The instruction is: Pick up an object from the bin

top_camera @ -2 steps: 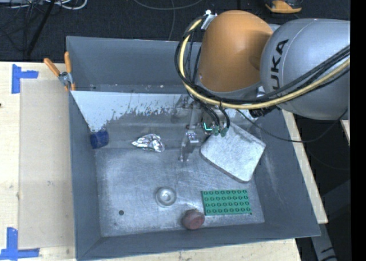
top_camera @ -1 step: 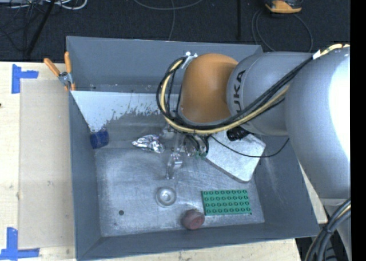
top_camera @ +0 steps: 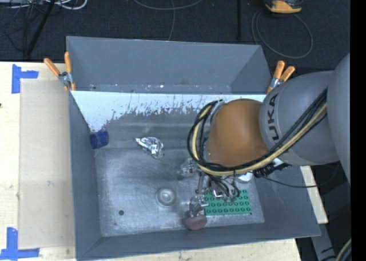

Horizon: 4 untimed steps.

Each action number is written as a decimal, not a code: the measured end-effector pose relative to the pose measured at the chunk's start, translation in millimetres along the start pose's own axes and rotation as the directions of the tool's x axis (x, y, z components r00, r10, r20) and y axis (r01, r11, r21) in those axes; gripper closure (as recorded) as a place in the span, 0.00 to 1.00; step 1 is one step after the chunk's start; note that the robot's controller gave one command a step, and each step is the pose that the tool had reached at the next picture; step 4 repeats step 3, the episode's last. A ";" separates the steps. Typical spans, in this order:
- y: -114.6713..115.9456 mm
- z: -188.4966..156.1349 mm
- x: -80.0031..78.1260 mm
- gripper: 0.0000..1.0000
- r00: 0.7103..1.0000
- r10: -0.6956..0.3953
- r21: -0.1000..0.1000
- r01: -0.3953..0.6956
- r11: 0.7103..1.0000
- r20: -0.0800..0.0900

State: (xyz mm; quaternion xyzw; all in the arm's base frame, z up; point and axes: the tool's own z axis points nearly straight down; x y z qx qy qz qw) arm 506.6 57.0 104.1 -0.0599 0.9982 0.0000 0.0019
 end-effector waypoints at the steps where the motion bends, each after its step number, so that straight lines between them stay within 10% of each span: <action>1: -133.9 26.6 46.7 0.00 0.986 -0.167 0.005 0.167 0.986 0.010; 2: -131.3 26.6 47.2 1.00 0.986 -0.169 0.001 0.169 0.986 0.006; 3: -126.0 -125.6 47.9 1.00 0.834 -0.551 0.000 0.551 0.834 0.000; 4: -126.0 -125.6 47.9 1.00 0.834 -0.551 0.000 0.551 0.834 0.000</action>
Offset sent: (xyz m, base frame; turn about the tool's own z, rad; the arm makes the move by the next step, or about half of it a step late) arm -0.0339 -0.1356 -0.0280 -0.1757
